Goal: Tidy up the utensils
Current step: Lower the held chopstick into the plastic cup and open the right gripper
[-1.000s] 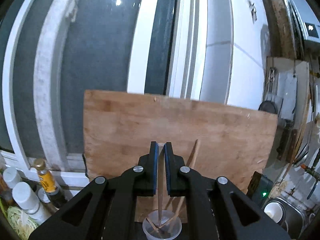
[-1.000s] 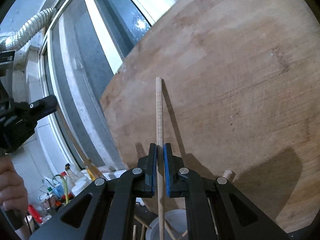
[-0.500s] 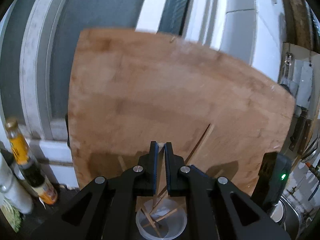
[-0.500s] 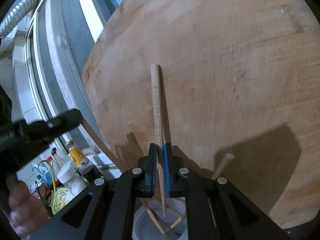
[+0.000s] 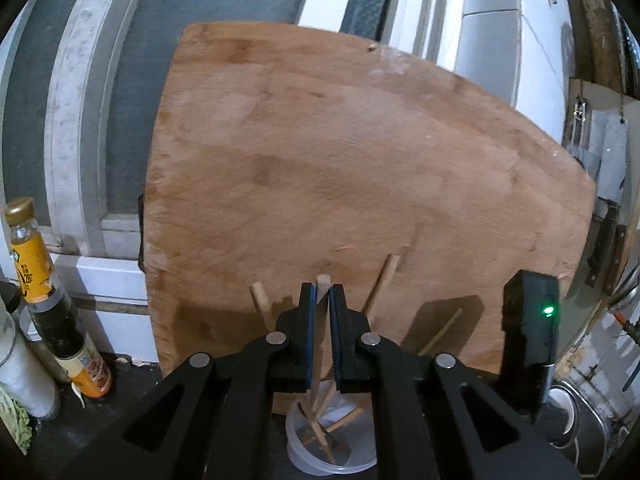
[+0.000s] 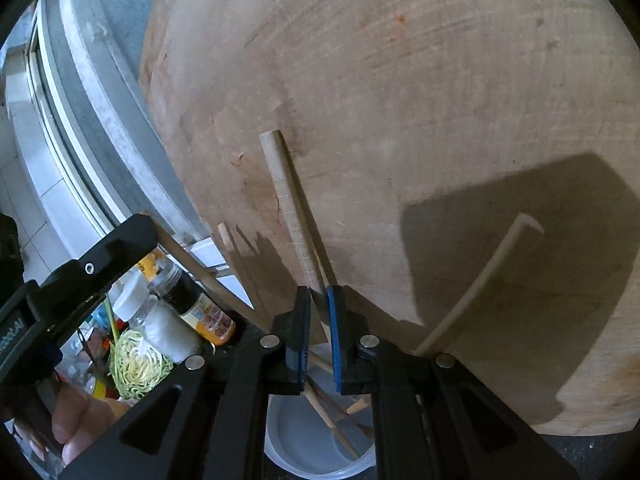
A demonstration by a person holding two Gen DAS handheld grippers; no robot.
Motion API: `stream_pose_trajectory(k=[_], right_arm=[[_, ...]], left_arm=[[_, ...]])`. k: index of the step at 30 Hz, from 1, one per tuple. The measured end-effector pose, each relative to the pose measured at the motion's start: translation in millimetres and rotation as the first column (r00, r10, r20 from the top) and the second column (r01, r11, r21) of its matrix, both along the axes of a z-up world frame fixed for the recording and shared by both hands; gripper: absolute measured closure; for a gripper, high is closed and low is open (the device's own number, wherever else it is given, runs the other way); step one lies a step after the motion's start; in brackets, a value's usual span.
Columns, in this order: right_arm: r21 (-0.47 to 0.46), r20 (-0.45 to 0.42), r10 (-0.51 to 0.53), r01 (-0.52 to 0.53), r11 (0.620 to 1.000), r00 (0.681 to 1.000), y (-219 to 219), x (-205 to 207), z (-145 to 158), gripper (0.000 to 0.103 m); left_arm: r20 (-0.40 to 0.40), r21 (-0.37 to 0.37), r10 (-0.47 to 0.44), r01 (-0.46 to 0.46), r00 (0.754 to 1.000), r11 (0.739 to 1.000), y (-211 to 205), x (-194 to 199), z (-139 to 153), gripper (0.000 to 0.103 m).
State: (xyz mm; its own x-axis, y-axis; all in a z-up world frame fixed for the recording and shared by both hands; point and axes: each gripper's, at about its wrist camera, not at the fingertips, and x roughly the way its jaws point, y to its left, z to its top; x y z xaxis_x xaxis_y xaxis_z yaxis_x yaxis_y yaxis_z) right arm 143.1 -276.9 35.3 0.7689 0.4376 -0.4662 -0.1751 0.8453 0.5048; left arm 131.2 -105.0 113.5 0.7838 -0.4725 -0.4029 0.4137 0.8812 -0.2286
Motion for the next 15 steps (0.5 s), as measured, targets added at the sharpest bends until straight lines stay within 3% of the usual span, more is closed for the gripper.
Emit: stream_pose_trajectory(k=[7, 15], right_arm=[[-0.022, -0.028, -0.023, 0.023, 0.999, 0.999, 1, 1, 4, 0.093], [-0.088, -0.104, -0.047, 0.038, 0.995, 0.993, 13, -5, 5, 0.079]], left_arm=[[-0.023, -0.007, 0.018, -0.018, 1.0, 1.0, 11, 14, -12, 0.096], [-0.009, 0.008, 0.037, -0.037, 0.999, 0.999, 16, 10, -12, 0.096]])
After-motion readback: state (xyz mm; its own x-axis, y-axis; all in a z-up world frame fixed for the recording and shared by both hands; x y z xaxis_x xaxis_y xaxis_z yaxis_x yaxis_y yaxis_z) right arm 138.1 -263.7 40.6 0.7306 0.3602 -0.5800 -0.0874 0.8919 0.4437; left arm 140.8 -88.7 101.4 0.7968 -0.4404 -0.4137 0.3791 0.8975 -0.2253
